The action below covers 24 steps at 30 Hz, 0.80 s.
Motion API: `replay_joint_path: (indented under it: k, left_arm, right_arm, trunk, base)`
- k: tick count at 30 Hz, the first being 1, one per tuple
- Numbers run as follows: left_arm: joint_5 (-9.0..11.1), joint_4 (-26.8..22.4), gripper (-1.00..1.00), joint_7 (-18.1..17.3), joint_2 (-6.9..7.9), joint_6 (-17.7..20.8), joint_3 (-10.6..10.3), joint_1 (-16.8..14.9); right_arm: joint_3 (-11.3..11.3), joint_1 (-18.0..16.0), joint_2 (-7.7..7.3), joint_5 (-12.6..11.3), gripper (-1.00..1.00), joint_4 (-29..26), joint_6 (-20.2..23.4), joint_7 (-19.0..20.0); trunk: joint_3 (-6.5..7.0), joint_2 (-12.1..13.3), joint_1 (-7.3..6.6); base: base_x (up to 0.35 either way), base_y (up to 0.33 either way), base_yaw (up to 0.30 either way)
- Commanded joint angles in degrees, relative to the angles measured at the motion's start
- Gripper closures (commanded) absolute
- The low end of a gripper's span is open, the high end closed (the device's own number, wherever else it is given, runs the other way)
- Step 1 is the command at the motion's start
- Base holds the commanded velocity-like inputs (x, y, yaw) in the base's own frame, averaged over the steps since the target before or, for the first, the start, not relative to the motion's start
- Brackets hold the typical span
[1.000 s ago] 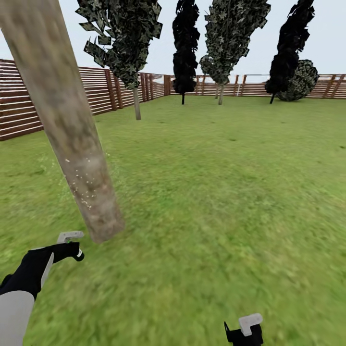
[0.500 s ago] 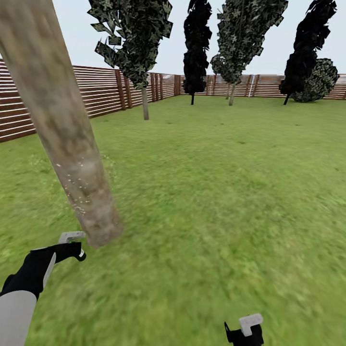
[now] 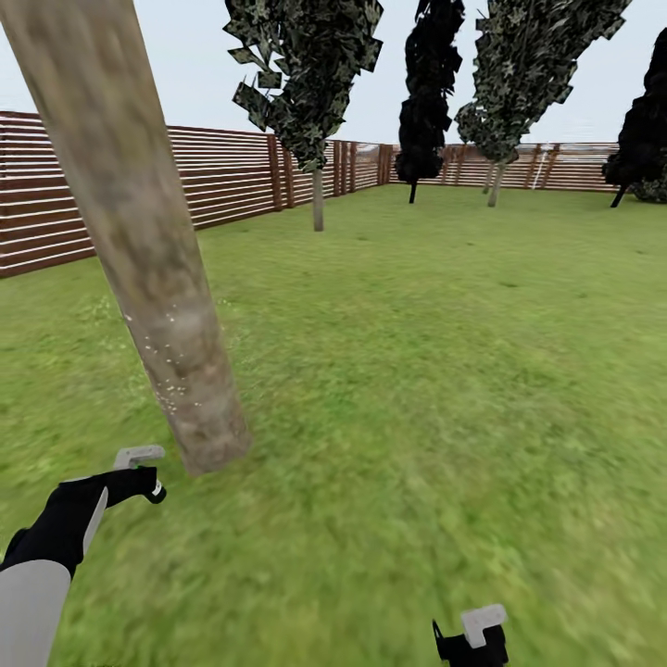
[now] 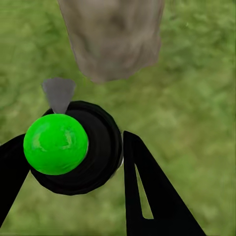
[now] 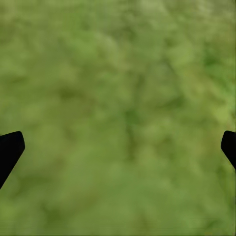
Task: In the garden, pick up the pesticide atomizer on the floor and spray pesticide onto both trees until each tree trunk is fully covered.
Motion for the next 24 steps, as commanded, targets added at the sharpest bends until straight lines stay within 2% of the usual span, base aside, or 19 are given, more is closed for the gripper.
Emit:
replay_joint_path:
  k: [1, 20, 24]
  left_arm:
    - [0.02, 0.0, 1.0, -0.01, 0.0, 0.0, 0.0, 0.0]
    - [0.02, -0.23, 1.0, -0.01, -0.02, 0.0, 0.0, 0.04]
    - [0.04, -0.23, 1.0, -0.01, -0.09, 0.0, 0.0, 0.03]
  right_arm:
    - [0.0, -0.01, 0.0, 0.0, -1.0, 0.0, 0.01, 0.0]
    - [0.0, 0.01, 0.0, 0.0, -1.0, 0.0, 0.01, 0.0]
    - [0.0, 0.04, 0.0, 0.0, -1.0, 0.0, 0.02, 0.0]
  trunk:
    - [0.0, 0.0, 0.0]
    - [0.0, 0.0, 0.0]
    - [0.0, 0.0, 0.0]
  base:
    - [0.175, -0.227, 0.229]
    - [0.154, -0.236, 0.016]
    - [0.132, -0.248, 0.197]
